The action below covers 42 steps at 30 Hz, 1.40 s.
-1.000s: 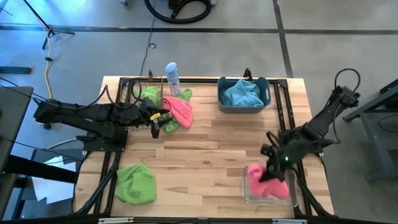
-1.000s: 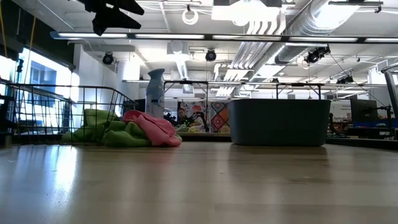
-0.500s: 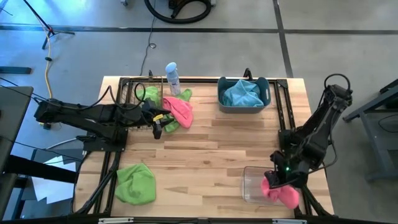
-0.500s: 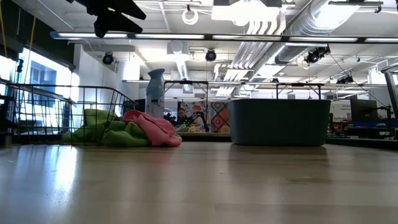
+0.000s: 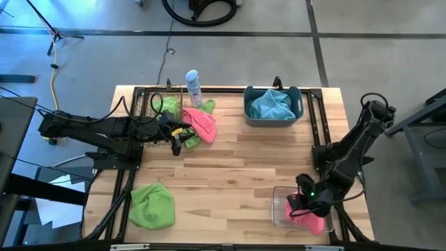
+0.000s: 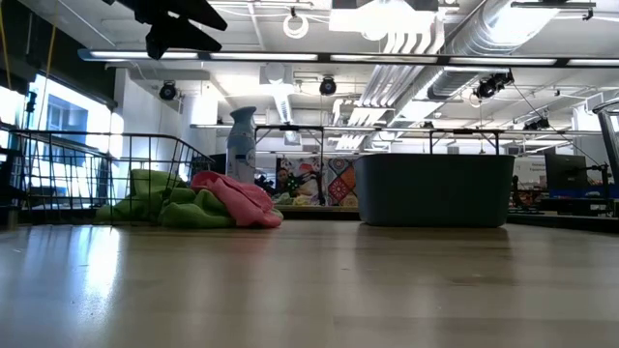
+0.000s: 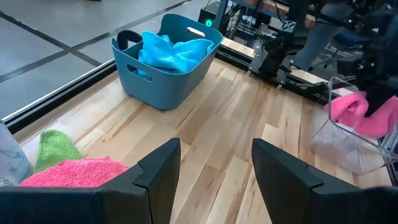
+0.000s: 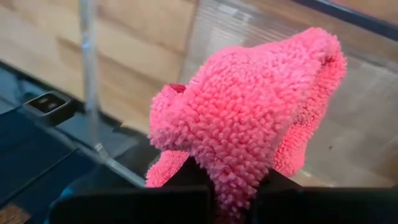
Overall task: Sort microfiber towel by color & place in baskets
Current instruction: Put the bottom pink towel into the transparent bin
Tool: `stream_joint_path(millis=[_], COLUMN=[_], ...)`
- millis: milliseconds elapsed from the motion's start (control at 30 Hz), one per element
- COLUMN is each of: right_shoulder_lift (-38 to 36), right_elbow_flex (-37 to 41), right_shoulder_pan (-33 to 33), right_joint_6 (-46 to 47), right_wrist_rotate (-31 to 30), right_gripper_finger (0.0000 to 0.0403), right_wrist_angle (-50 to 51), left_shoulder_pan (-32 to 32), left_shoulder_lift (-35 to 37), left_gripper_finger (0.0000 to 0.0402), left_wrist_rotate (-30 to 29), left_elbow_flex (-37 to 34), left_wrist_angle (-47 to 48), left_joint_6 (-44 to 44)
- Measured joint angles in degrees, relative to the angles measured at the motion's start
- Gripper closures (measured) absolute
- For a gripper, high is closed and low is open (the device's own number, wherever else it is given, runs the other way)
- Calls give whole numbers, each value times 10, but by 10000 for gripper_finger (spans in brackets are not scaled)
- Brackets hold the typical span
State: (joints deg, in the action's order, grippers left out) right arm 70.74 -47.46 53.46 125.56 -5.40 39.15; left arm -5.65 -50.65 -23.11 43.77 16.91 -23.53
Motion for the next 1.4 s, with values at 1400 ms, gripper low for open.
stream_joint_path(millis=[1400], right_shoulder_lift=[153], right_elbow_flex=[0], right_shoulder_pan=[-17], right_joint_6=[19], right_wrist_rotate=[27], right_gripper_finger=[295], right_wrist_angle=[-11], left_shoulder_pan=[0], left_shoulder_lift=[0], left_gripper_finger=[216], left_wrist_rotate=[-2], left_elbow_flex=[0], left_wrist_angle=[0], left_joint_6=[12])
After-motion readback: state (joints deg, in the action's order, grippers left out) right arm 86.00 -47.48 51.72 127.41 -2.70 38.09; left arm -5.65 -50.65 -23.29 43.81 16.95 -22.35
